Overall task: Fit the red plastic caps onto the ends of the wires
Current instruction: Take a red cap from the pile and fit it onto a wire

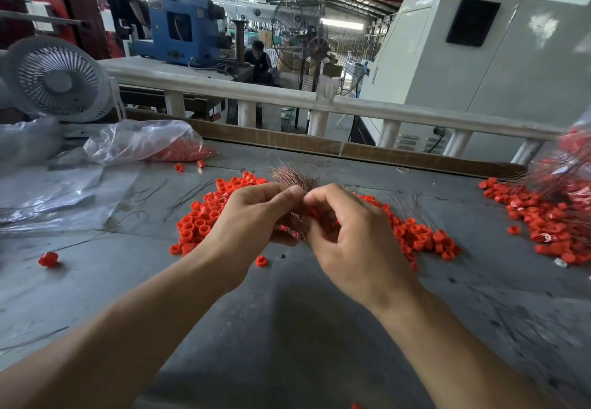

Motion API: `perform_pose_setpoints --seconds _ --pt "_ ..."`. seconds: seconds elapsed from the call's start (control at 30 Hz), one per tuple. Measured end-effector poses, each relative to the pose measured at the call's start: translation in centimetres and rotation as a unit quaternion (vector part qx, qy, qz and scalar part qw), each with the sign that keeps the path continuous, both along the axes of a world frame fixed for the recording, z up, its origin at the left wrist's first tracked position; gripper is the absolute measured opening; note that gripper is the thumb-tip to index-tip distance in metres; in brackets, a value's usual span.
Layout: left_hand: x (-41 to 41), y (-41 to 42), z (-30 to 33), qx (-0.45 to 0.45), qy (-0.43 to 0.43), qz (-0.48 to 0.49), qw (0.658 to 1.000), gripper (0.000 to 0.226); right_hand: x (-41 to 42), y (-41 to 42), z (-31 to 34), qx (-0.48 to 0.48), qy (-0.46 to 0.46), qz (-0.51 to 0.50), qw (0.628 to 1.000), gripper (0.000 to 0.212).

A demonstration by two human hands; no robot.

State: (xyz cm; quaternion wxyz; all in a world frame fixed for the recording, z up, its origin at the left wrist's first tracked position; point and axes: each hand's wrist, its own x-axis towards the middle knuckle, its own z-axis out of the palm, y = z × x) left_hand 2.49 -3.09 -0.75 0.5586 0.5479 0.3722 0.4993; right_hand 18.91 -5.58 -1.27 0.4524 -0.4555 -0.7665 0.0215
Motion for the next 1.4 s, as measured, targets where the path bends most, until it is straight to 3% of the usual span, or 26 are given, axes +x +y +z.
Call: perform_pose_setpoints --seconds 0.2,0.37,0.5,0.63,0.93,1.03,1.17,1.23,1.4 --pt "-0.2 0.6 -0.4 0.006 0.021 0.034 0.999 0.022 0.2 0.2 0.0 0.004 0.01 -0.003 1.0 0.014" --pt "-0.5 1.1 -0.6 0.004 0.042 0.058 0.997 0.018 1.9 1.1 0.0 0.016 0.009 -0.134 0.991 0.008" --pt "-0.6 1.3 -0.7 0.025 0.065 0.069 0.995 0.017 5.2 2.2 0.4 0.002 0.007 -0.303 0.953 0.006" --pt "-0.6 1.2 -0.7 0.043 0.094 0.075 0.992 0.017 9.2 2.9 0.5 -0.098 -0.029 -0.412 0.906 0.012" --pt "-1.3 2.1 -1.3 0.072 0.183 0.12 0.973 0.017 11.5 3.3 0.1 -0.21 -0.094 -0.474 0.85 0.023" --pt "-1.6 2.2 -1.4 0.108 0.227 0.135 0.959 0.015 10.5 3.1 0.2 -0.14 -0.093 -0.441 0.882 0.023" --pt "-1.4 2.2 -1.6 0.154 0.298 0.154 0.93 0.012 7.2 2.6 0.2 -0.126 -0.007 -0.258 0.958 0.008" --pt "-1.3 2.2 -1.7 0.169 0.319 0.156 0.92 0.012 5.6 2.3 -0.2 -0.16 -0.032 -0.182 0.97 0.003" --pt "-1.5 2.2 -2.1 0.186 0.404 0.143 0.884 0.009 3.7 2.2 -1.1 -0.169 -0.085 -0.112 0.976 0.028"
